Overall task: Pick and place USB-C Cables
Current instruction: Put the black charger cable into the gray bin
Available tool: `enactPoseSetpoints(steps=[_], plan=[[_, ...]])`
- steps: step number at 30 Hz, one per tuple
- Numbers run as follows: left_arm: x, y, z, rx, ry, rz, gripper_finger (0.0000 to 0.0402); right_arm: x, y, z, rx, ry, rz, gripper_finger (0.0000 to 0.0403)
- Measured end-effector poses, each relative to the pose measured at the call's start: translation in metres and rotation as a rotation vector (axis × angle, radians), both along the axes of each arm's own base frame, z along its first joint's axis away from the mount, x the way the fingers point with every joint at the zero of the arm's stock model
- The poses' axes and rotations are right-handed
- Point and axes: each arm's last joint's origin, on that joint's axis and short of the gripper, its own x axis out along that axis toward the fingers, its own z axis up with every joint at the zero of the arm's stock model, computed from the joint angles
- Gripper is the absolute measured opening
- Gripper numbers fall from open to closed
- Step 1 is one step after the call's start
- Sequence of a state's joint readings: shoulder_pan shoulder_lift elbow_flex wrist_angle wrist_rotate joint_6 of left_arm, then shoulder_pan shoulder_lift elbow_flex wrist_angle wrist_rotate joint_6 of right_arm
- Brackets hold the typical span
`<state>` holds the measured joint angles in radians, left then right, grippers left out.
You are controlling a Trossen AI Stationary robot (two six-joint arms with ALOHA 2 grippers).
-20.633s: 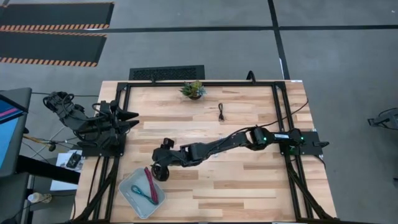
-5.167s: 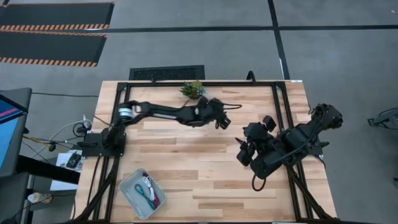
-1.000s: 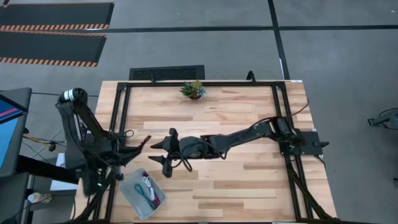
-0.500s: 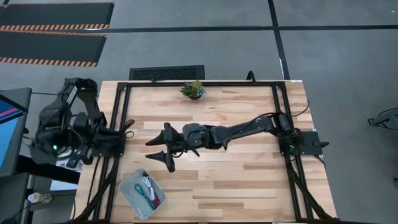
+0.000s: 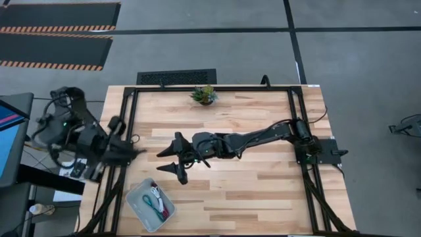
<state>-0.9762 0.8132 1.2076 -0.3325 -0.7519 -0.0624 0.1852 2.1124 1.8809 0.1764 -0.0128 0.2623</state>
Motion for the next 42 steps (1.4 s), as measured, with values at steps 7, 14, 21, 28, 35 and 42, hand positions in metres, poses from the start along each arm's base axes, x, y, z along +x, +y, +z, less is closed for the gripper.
enactPoseSetpoints(steps=[7, 14, 21, 28, 35, 42], plan=[[0.014, 0.02, -0.047, 0.046, 0.033, 0.077, 0.003, -0.001, 0.006, -0.001, -0.001, 0.01, 0.013, 0.0261], [-0.013, 0.051, -0.128, -0.14, -0.066, 0.14, 0.003, -0.001, 0.003, -0.005, -0.008, 0.045, -0.002, 0.0261], [-0.031, 0.065, -0.189, -0.333, -0.19, 0.079, 0.003, 0.002, -0.012, -0.002, -0.016, 0.012, -0.124, 0.0261], [-0.027, 0.06, -0.2, -0.325, -0.228, 0.049, 0.003, 0.007, -0.046, 0.012, -0.011, -0.137, -0.208, 0.0261], [-0.025, 0.06, -0.192, -0.274, -0.301, 0.086, 0.003, 0.007, -0.056, 0.016, -0.006, -0.175, -0.192, 0.0261], [-0.019, 0.056, -0.192, -0.243, -0.292, 0.131, 0.003, 0.006, -0.049, 0.02, -0.067, -0.221, -0.179, 0.0261]])
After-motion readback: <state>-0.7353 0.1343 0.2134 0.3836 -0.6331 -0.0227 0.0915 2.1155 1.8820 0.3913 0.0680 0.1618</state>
